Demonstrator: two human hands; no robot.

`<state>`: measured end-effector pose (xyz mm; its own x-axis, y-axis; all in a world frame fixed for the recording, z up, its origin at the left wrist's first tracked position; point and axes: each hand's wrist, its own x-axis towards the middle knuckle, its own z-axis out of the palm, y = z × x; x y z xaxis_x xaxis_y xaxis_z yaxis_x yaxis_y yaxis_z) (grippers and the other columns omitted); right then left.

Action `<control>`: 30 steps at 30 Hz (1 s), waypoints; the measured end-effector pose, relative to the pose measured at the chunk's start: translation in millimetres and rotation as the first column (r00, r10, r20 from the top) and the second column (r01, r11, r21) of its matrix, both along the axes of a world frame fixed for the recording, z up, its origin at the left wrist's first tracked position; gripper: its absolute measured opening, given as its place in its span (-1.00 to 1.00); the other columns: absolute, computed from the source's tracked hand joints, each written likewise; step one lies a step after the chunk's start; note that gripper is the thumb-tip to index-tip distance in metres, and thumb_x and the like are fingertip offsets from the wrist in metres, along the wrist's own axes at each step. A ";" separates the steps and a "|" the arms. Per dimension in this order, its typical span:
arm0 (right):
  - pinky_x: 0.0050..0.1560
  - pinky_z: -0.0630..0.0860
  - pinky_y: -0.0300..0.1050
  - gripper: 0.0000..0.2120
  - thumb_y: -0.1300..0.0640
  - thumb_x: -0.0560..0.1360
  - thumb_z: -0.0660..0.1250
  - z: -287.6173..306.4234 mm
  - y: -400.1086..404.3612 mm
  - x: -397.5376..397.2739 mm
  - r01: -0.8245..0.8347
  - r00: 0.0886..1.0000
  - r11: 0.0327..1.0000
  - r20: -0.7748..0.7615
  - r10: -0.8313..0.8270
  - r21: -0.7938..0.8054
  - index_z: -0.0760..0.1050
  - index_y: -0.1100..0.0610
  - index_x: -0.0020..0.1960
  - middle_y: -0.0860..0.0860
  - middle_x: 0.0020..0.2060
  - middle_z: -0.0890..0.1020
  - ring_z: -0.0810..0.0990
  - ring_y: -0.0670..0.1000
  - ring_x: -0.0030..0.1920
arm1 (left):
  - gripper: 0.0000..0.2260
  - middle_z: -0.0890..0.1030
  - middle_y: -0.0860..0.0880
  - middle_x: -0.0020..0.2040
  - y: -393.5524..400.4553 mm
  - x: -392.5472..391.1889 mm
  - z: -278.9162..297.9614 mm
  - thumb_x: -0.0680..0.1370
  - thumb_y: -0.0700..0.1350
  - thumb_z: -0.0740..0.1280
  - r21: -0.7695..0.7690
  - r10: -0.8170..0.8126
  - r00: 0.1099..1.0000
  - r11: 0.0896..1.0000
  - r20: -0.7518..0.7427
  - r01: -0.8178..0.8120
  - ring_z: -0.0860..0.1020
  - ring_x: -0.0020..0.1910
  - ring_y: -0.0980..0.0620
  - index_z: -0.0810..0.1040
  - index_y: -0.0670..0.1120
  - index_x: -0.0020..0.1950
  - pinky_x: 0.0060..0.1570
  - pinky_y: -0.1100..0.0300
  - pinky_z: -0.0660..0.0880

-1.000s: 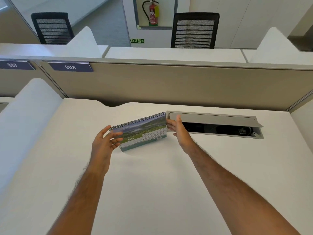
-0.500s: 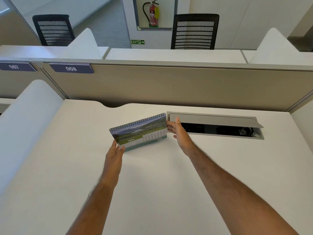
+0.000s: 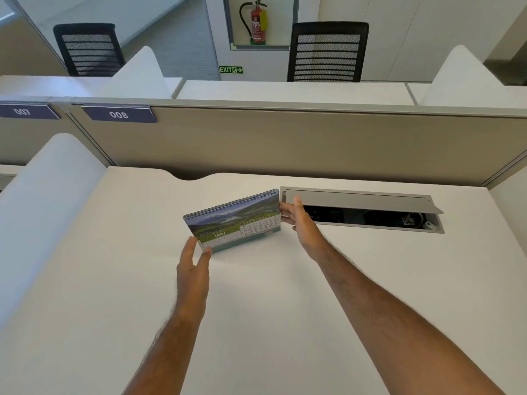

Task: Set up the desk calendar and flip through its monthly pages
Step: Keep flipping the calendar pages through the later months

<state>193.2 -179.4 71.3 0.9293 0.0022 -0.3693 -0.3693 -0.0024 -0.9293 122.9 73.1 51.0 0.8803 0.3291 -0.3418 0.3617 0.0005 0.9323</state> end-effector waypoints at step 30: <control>0.52 0.12 0.28 -0.42 -0.27 0.67 -0.24 -3.9 0.7 -0.4 0.031 0.999 0.999 -0.015 -0.032 -0.030 0.54 -0.19 0.24 -0.02 0.38 0.56 0.47 0.01 0.39 | -0.90 0.77 -0.10 0.01 16.3 2.4 7.4 0.57 -0.13 0.53 -0.092 0.240 0.969 0.965 -0.052 -0.244 0.70 0.14 -0.13 0.70 -0.10 0.05 0.21 -0.01 0.62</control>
